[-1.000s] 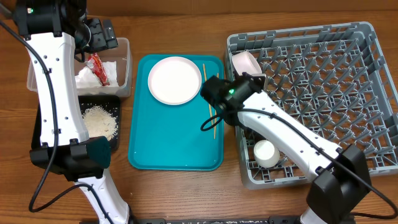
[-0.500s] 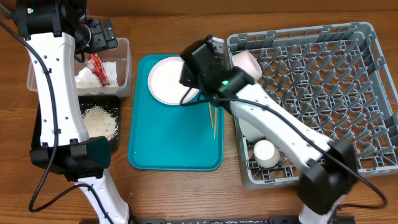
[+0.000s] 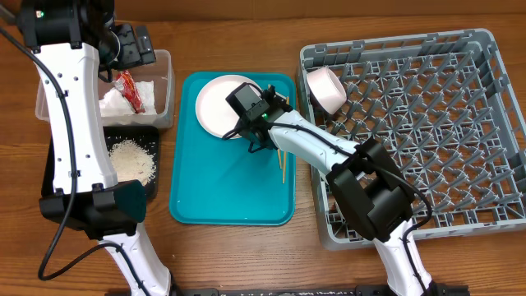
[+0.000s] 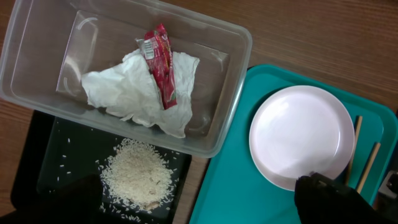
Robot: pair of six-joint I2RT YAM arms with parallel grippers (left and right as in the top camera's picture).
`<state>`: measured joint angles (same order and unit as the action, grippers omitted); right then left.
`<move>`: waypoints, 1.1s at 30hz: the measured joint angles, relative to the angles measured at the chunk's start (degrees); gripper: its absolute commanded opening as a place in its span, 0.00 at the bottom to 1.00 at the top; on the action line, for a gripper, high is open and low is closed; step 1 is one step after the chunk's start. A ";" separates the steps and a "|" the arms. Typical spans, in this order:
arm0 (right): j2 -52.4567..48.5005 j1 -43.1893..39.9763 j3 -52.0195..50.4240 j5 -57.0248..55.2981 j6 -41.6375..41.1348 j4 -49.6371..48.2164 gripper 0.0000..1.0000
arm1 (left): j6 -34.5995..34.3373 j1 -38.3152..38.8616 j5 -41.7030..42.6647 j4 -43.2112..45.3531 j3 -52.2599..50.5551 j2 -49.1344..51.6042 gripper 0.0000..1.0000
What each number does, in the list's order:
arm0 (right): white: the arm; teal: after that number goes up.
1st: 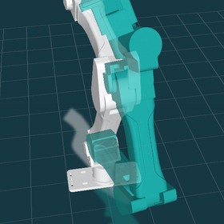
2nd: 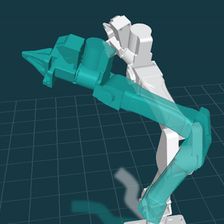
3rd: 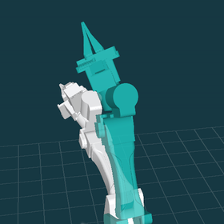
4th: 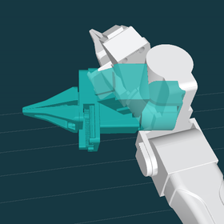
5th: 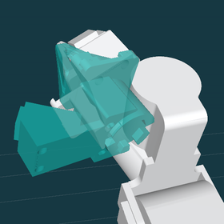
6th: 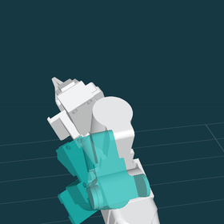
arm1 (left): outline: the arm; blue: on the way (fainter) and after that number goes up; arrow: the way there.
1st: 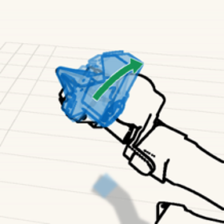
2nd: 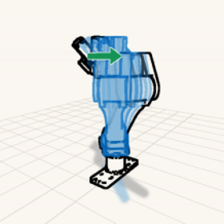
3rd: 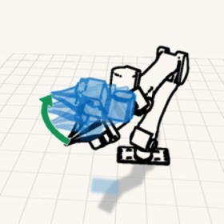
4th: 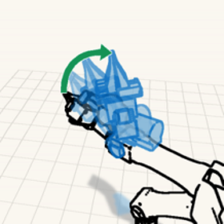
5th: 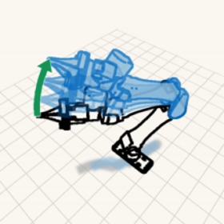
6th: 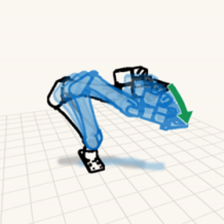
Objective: Sort waste into correct bins and load items into the dishwasher
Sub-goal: 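Grasp the pink plate with the right gripper and stand it in the rack, then pick one chopstick from the teal tray and insert it in the rack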
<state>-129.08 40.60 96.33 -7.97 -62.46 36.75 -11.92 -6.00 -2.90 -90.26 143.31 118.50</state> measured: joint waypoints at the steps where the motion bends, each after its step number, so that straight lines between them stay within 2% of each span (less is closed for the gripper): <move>1: 0.00 0.00 0.02 0.33 -0.17 0.42 0.04 | 0.02 0.00 0.00 0.00 0.00 0.00 1.00; 7: 0.02 -0.17 1.36 2.93 1.09 3.28 0.04 | 0.02 0.00 0.00 0.02 0.00 0.00 1.00; 10: 1.36 -0.52 5.03 0.94 8.07 9.29 0.04 | 0.00 0.00 0.02 0.00 0.00 0.00 1.00; 11: 3.96 -1.01 8.37 -2.45 13.66 14.16 0.04 | 0.02 0.00 0.00 0.02 0.00 0.00 1.00; 13: 6.34 -1.22 11.32 -6.71 17.55 18.18 0.04 | 0.02 0.00 -0.02 0.04 0.00 0.00 1.00; 18: 25.53 -3.48 18.82 -35.50 33.97 29.90 0.04 | 0.02 0.00 0.00 0.00 0.00 0.00 1.00; 21: 28.79 -8.20 19.61 -45.64 40.79 34.10 0.04 | 0.02 0.00 0.00 0.00 0.00 0.00 1.00; 23: 27.69 -12.85 18.40 -49.83 46.90 34.40 0.04 | 0.02 0.00 0.00 0.00 0.00 0.00 1.00; 27: 25.51 -19.06 11.63 -51.58 57.11 28.13 0.04 | 0.02 0.00 0.02 0.00 0.00 0.00 1.00; 30: 25.29 -22.36 5.09 -51.45 63.10 20.87 0.04 | 0.00 0.00 0.00 0.00 0.00 0.00 1.00; 33: 25.29 -23.67 0.83 -49.22 65.99 17.90 0.04 | 0.02 0.00 0.00 0.00 0.00 0.00 1.00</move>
<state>-103.79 16.93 97.17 -57.19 3.53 54.65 -11.90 -6.00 -2.90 -90.26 143.31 118.50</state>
